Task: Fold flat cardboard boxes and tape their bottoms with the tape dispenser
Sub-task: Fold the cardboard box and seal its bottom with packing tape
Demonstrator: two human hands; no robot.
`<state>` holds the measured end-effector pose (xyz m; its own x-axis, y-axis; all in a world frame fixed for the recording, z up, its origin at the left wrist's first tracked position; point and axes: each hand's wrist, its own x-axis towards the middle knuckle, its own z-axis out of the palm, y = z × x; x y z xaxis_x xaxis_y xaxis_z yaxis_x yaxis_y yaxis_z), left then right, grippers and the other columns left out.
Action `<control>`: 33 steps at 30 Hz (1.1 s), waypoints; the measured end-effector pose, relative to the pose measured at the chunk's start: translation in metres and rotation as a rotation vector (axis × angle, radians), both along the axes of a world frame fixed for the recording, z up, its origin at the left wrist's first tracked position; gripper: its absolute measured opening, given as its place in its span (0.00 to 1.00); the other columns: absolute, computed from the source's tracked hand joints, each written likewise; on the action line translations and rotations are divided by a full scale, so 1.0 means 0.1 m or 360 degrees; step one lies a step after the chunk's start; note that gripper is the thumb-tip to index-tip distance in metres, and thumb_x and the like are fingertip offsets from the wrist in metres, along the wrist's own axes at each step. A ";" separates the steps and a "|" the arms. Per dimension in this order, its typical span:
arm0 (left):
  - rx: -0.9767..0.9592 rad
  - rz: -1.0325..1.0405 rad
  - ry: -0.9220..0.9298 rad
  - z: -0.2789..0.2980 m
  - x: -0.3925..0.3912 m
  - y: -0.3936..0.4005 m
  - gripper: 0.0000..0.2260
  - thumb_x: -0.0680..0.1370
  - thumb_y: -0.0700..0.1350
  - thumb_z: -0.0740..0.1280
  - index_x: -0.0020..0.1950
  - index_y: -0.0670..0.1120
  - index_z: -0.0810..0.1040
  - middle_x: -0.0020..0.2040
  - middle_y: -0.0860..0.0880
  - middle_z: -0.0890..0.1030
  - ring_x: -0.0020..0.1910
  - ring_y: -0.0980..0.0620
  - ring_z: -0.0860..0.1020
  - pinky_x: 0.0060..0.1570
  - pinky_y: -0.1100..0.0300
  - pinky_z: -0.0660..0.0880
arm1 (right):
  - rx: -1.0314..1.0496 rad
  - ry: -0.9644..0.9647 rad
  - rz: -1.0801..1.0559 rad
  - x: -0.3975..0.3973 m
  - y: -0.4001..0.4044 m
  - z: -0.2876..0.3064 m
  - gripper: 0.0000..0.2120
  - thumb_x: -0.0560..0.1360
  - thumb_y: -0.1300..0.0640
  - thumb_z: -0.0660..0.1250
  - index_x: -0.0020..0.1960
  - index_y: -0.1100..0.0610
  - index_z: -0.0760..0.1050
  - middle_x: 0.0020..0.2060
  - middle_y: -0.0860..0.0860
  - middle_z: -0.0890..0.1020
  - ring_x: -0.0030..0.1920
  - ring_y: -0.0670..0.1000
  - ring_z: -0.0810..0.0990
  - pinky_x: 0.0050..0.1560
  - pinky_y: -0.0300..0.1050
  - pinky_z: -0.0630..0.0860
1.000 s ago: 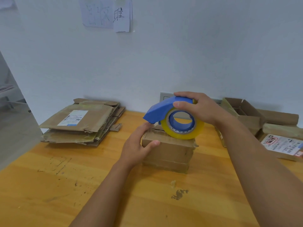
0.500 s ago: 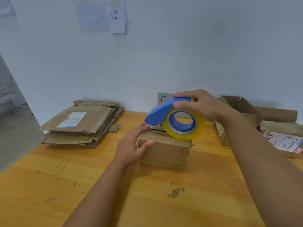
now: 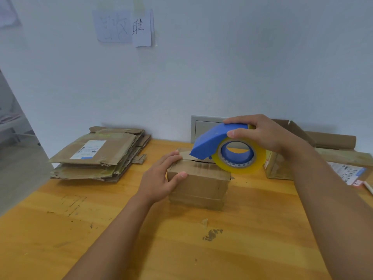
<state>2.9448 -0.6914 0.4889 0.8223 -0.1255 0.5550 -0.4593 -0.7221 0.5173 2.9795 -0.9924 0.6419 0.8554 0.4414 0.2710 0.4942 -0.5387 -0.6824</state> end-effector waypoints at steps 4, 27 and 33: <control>0.0148 -0.0041 0.0086 0.10 -0.01 0.02 0.27 0.74 0.71 0.57 0.70 0.62 0.71 0.72 0.64 0.67 0.67 0.65 0.67 0.57 0.59 0.71 | 0.0082 -0.0029 -0.0032 0.01 0.03 -0.06 0.11 0.77 0.50 0.71 0.59 0.41 0.81 0.57 0.38 0.80 0.56 0.40 0.79 0.53 0.33 0.73; 0.0918 -0.0107 0.0022 0.32 0.01 -0.16 0.37 0.74 0.75 0.56 0.74 0.52 0.68 0.76 0.54 0.67 0.74 0.53 0.64 0.71 0.54 0.64 | -0.0039 -0.0074 -0.0081 0.04 0.12 -0.04 0.13 0.75 0.44 0.71 0.59 0.40 0.80 0.50 0.35 0.77 0.43 0.40 0.80 0.42 0.32 0.75; 0.0989 -0.0079 0.0026 0.35 0.05 -0.17 0.39 0.75 0.75 0.51 0.77 0.51 0.63 0.76 0.52 0.67 0.75 0.52 0.64 0.69 0.57 0.63 | -0.0045 -0.0070 -0.0062 0.02 -0.01 -0.02 0.16 0.76 0.45 0.71 0.63 0.44 0.79 0.57 0.42 0.79 0.56 0.44 0.77 0.57 0.39 0.72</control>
<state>2.9500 -0.7079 0.5238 0.8151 -0.4590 0.3534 -0.4955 -0.8685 0.0148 2.9814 -0.9932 0.6399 0.8597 0.4158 0.2965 0.5014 -0.5770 -0.6447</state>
